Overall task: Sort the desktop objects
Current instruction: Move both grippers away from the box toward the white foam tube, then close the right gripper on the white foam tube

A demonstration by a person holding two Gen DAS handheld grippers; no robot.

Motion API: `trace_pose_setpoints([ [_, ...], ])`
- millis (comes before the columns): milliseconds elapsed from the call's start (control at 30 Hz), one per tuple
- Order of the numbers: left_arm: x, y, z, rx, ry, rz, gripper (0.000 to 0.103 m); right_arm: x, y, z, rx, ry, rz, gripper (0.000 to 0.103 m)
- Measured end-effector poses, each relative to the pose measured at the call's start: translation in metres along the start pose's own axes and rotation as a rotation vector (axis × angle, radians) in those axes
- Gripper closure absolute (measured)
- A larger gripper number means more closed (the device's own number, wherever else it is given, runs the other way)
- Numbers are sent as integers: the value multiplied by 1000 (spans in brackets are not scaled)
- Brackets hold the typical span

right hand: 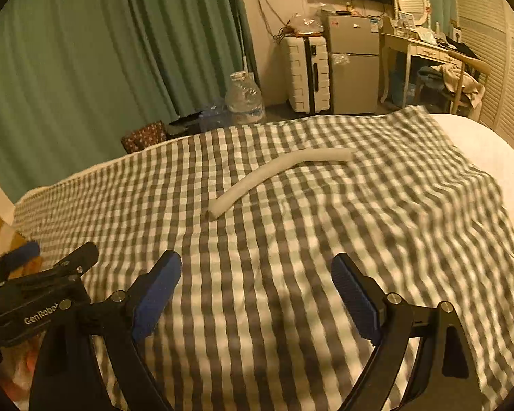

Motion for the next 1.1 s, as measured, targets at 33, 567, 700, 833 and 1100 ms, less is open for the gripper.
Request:
trace_pose_setpoints([
  [33, -4, 8, 1, -1, -8, 6, 0, -2, 8, 0, 1, 2, 0, 14],
  [567, -12, 58, -28, -26, -97, -44, 0, -22, 101, 7, -24, 1, -106, 29],
  [700, -15, 61, -36, -41, -114, -41, 0, -22, 105, 12, -12, -10, -108, 69],
  [833, -12, 62, -39, -49, -130, -45, 0, -22, 101, 12, -19, -17, -81, 89],
  [1100, 11, 24, -33, -28, -88, -76, 0, -5, 61, -1, -38, 27, -36, 94],
])
Point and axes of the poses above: each gripper's, at about its wrist camera, not at the fingertips, and y roughly the way its jaws point, x to its right, z to its top, the point moved 3 cm from there along y, roughly the way its jaws point, and after that the axes turned 13 degrees about x, right-handed, at the moved point
